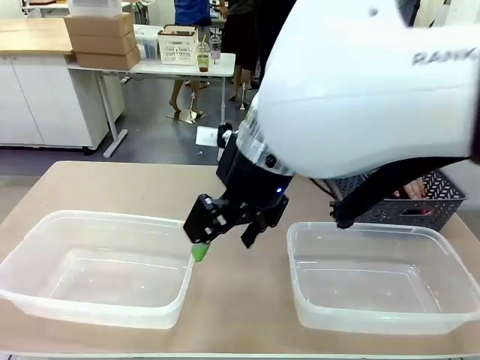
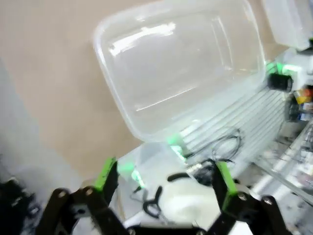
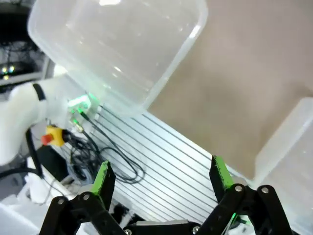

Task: Sort the waste into each basket.
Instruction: Pick up the Organizing box on the left side of the table and lift it.

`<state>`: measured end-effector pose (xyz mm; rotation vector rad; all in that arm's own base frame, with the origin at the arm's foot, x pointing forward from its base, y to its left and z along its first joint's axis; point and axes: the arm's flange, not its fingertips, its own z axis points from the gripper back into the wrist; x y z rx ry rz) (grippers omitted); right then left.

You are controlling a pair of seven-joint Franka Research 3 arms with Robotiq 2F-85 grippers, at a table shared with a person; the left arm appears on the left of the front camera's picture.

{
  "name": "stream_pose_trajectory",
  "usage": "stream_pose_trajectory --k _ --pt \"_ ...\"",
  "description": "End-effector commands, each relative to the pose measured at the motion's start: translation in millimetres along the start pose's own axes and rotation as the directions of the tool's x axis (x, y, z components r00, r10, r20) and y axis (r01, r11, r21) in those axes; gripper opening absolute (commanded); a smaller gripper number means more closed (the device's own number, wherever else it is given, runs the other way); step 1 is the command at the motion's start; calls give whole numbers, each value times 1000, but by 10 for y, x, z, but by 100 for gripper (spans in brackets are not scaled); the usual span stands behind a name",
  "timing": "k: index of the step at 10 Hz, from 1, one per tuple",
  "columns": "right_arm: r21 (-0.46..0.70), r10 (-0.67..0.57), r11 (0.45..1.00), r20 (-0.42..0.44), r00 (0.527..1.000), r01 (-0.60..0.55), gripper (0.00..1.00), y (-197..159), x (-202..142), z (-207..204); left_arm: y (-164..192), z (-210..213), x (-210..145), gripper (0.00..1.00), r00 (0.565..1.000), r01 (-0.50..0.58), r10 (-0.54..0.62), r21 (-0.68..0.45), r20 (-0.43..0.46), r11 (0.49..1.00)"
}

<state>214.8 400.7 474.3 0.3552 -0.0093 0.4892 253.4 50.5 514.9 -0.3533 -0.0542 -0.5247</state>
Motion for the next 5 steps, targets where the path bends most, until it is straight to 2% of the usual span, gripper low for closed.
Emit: stream_pose_trajectory --k 1,2,3,4,5 --pt "66 -201 978 83 976 196 100 421 426 -300 -35 -579 345 100 996 -5 17 142 -85 990" --pt "91 -329 944 179 927 317 100 514 580 -415 -45 -879 401 100 994 9 9 165 -107 986" --pt "67 -380 925 188 906 374 100 559 671 -545 -54 -1192 454 100 991 1 21 161 -132 987" --pt "-27 -394 915 155 906 402 100 525 711 -660 36 -1379 529 100 971 -110 135 131 -196 985" --pt "117 -297 952 116 948 283 100 397 470 -380 -93 -702 608 100 995 28 -13 140 -103 990"
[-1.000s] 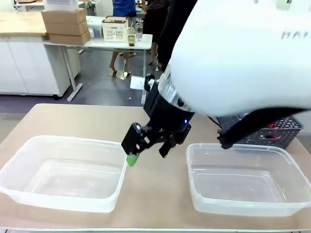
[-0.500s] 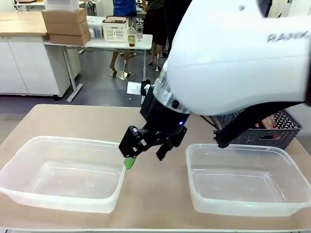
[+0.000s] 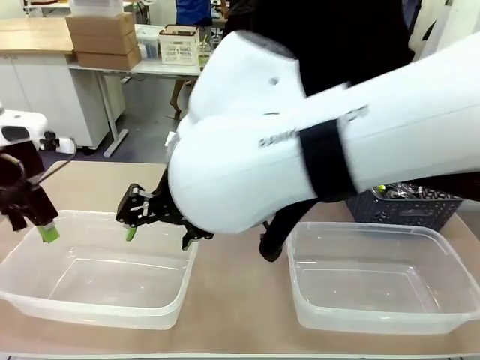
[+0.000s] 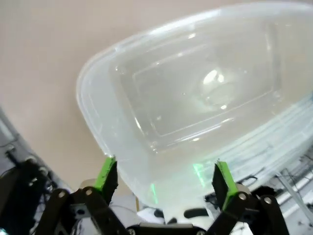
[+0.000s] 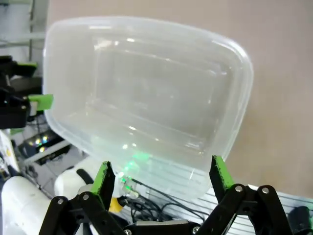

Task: Sort the waste into each basket.
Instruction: Pick up the Organizing box on the left side of the table and lift it.

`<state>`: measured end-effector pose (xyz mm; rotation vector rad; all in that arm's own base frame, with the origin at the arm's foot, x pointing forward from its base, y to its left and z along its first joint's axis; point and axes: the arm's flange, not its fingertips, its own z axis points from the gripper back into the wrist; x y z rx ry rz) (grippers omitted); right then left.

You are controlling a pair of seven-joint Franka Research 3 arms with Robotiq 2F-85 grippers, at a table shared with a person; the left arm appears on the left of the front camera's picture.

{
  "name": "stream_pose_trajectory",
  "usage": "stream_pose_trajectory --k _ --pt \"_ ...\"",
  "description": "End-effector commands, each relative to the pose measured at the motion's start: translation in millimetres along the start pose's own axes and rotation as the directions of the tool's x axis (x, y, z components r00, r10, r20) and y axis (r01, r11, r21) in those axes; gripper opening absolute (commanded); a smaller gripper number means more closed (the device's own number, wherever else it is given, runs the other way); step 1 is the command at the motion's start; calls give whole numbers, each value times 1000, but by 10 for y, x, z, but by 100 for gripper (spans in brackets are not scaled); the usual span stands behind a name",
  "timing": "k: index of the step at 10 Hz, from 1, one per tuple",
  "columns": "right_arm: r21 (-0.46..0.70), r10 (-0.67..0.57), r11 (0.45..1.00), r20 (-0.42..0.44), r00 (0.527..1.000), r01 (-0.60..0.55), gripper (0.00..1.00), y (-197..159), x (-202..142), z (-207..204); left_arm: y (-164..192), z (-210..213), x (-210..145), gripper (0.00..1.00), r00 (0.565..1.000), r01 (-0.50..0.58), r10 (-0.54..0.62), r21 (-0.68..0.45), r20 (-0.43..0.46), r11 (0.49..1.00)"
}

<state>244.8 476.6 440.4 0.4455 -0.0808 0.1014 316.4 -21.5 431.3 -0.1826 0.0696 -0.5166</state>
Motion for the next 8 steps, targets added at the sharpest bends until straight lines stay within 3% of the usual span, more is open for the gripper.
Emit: stream_pose_trajectory --k 1,3,6,8 --pt "38 64 997 -32 997 -63 100 -1 -87 185 -47 285 -215 100 997 44 -45 14 59 999" --pt "-106 -39 994 -10 999 37 100 59 -22 -49 9 -158 73 100 999 -16 16 0 -47 1000" --pt "-287 -229 934 -17 973 214 100 9 133 -292 73 -862 66 100 988 -90 85 -33 -129 995" --pt "-349 -326 885 9 945 309 100 -96 249 -618 144 -1171 -59 100 974 -162 165 31 -155 986"
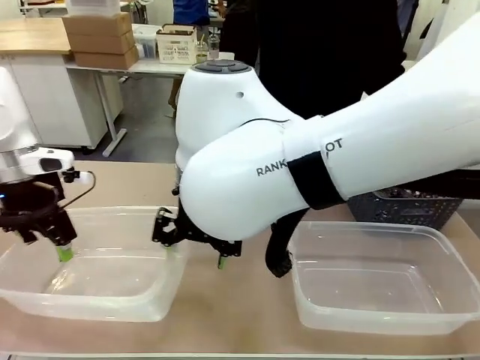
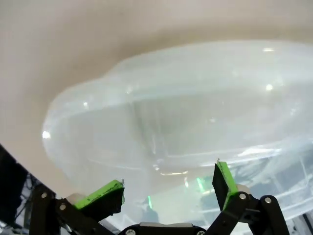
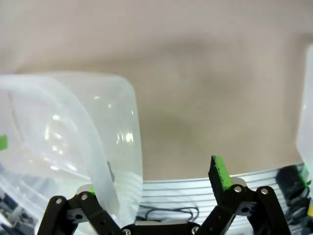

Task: Sort the waste into each basket.
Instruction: Pick up the Organizing box on the left side of the table and lift it.

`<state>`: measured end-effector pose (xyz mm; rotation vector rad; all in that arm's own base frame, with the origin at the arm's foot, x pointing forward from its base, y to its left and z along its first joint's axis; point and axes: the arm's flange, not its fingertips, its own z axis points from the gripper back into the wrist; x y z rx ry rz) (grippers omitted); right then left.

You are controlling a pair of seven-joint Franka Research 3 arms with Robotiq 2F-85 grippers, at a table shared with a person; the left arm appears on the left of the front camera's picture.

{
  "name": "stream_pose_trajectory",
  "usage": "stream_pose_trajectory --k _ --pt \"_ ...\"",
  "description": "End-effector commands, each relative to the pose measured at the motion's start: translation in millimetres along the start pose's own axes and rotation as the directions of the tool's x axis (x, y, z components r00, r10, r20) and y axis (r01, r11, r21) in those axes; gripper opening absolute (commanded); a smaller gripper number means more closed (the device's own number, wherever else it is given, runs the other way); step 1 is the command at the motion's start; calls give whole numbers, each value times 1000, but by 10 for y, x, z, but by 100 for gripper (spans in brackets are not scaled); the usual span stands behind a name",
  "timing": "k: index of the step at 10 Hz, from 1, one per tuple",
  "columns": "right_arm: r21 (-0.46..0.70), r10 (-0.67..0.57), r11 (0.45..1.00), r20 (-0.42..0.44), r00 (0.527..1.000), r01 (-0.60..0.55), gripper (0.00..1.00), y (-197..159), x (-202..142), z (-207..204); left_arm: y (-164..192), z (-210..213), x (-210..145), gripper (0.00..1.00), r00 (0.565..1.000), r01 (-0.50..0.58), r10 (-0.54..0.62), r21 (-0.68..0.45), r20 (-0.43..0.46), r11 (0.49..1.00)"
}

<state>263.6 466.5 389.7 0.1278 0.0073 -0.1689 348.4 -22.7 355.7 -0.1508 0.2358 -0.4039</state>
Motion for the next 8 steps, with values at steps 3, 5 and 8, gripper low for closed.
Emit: stream_pose_trajectory --k 3,5,8 --pt "-58 -61 997 -74 995 57 100 483 115 -449 107 -349 -552 100 985 -135 131 28 114 991" --pt "-64 -48 997 -56 997 44 100 552 85 -439 20 -174 -611 100 986 -43 46 -19 162 999" --pt "-59 -69 996 -47 997 66 100 490 69 -397 -59 96 -728 100 978 90 -84 -19 188 996"
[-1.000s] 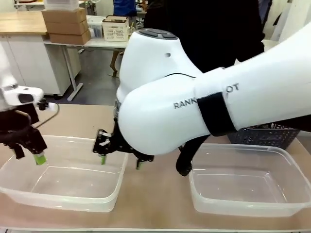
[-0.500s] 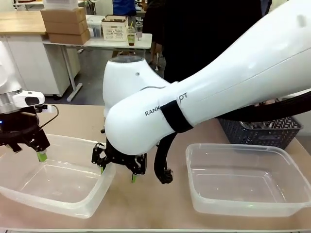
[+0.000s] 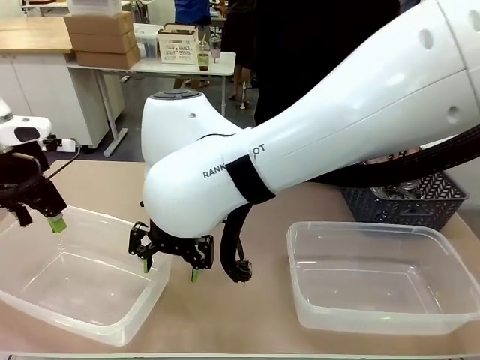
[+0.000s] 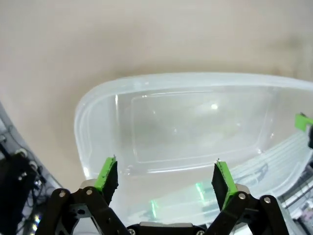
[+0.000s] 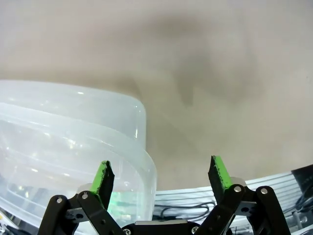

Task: Sort the waste into each basket.
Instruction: Pick up the Organizing box on the left side of the table and lift it.

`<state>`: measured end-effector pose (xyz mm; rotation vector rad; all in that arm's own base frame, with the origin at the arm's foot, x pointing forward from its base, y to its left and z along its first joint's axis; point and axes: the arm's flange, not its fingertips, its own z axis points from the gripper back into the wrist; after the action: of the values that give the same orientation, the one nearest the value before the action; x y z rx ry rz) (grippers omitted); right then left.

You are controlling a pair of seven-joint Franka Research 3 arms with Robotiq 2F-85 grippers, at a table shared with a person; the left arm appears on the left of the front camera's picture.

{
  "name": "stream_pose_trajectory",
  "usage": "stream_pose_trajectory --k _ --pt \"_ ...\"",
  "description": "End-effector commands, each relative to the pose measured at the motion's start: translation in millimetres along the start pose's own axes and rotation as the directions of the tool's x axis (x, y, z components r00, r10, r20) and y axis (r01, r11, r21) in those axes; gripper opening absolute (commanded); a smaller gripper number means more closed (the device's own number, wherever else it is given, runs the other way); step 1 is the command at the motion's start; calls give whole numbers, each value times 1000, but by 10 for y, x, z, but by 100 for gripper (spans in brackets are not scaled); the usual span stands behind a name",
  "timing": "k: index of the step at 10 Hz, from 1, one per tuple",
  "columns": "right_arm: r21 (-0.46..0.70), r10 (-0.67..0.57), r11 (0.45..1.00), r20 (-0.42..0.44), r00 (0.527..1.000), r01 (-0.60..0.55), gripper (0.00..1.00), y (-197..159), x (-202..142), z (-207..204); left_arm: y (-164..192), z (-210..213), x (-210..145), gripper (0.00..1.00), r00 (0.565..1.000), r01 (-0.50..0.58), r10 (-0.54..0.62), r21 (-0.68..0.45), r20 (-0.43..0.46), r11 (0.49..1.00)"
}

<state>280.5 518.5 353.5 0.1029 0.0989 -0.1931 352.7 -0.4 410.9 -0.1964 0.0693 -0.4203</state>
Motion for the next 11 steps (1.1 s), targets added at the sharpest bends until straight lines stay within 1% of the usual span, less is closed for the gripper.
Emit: stream_pose_trajectory --k 1,2,3,4,5,7,9,10,11 --pt "-21 -41 999 37 998 42 100 -9 -21 22 -114 -288 -673 100 999 41 -42 24 23 999" --pt "-18 -40 999 31 999 40 100 -8 -24 4 -18 -201 -731 100 999 20 -23 108 31 994" --pt "-16 -41 999 23 999 41 100 -16 -28 0 98 -128 -776 100 999 -9 1 156 48 988" --pt "-11 -42 999 22 999 42 100 -19 -27 -12 208 -115 -793 100 998 -15 5 187 58 982" --pt "-5 -41 999 9 999 41 100 -25 -26 -27 321 -210 -756 100 998 -26 13 207 63 978" --pt "-5 -50 999 -6 999 50 100 -58 -23 -39 402 -515 -664 100 1000 -21 17 167 23 986" --pt "-5 -67 998 -15 998 67 100 -69 -11 -53 422 -691 -631 100 1000 13 -12 103 -11 995" --pt "-12 -47 999 -38 998 47 93 -66 -37 -62 424 -738 -617 80 999 47 -45 72 -28 996" --pt "-23 -54 998 -66 996 52 40 -63 -32 -65 412 -737 -613 41 998 56 -54 50 -25 997"
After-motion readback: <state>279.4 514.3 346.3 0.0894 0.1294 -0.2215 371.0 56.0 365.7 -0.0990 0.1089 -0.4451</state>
